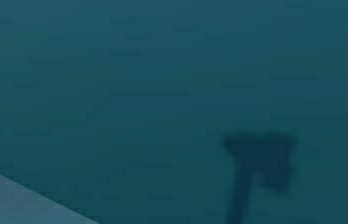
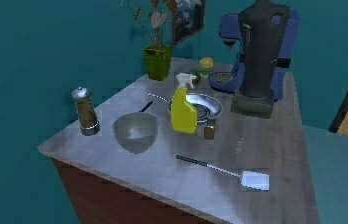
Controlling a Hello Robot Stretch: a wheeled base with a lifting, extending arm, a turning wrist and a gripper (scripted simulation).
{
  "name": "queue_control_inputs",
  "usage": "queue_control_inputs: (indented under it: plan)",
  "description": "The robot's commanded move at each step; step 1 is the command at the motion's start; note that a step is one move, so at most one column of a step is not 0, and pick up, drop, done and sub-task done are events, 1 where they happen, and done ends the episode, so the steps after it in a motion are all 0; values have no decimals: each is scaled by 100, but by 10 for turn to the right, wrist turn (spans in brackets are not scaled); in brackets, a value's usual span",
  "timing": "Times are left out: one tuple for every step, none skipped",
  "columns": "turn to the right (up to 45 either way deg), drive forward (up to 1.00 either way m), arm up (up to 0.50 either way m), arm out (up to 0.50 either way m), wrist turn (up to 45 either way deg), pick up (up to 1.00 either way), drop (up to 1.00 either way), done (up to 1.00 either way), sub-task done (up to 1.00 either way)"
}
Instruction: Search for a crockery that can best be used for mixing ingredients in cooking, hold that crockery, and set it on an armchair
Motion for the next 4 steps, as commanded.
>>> queue_control_inputs:
  plan:
    - [0,0,50,0,0,0,0,0,0]
    - [0,0,38,0,0,0,0,0,0]
    - [0,0,0,24,0,0,0,0,0]
    - [0,0,0,0,450,0,0,0,0]
